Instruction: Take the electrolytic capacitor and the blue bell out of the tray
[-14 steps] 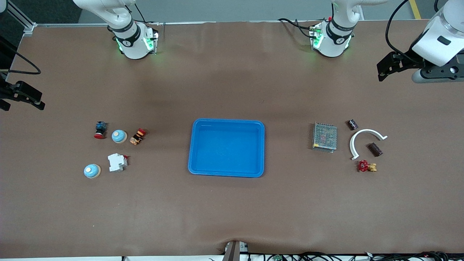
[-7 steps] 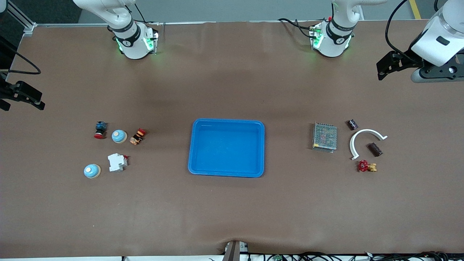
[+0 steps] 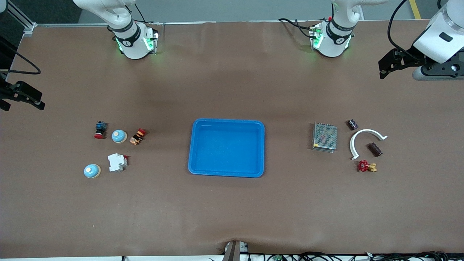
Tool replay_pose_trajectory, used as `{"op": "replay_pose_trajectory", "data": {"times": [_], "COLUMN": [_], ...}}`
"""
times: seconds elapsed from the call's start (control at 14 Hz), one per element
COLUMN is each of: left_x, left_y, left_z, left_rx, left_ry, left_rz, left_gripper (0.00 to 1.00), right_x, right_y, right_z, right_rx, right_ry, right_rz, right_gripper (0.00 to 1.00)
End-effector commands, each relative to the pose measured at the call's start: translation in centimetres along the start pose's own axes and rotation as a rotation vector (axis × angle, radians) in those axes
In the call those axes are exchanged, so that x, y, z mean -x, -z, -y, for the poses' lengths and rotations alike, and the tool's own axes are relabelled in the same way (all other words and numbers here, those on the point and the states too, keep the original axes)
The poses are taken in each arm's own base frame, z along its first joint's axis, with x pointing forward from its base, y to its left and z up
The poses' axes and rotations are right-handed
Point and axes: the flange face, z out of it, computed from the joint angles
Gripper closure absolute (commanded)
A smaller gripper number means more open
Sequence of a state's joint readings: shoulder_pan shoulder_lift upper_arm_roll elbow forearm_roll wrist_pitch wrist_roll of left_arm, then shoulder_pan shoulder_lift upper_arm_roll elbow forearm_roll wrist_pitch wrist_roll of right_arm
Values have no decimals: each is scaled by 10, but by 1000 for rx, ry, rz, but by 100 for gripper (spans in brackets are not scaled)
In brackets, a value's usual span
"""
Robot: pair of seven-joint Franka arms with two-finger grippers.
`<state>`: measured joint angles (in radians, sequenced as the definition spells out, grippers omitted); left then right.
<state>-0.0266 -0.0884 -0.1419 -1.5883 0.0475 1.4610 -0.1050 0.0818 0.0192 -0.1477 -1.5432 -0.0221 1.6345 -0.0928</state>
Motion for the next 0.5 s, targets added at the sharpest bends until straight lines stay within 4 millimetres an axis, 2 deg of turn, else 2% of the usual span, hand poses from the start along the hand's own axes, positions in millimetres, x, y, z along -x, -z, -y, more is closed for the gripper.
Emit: {"op": "replay_pose_trajectory", "data": {"times": [0.0, 0.43], "left_x": [-2, -5], "left_y": [1, 4], "left_z": [-2, 2], "left_rx": [5, 7], "left_ry": [-24, -20], "left_rz": [10, 5], "left_gripper": [0, 0], "right_x": [0, 0], "right_y": [1, 1], "right_z": [4, 4], "right_rx": [-6, -16], "right_ry": [-1, -5], "right_rz": [-4, -3], "right_gripper": [0, 0]}}
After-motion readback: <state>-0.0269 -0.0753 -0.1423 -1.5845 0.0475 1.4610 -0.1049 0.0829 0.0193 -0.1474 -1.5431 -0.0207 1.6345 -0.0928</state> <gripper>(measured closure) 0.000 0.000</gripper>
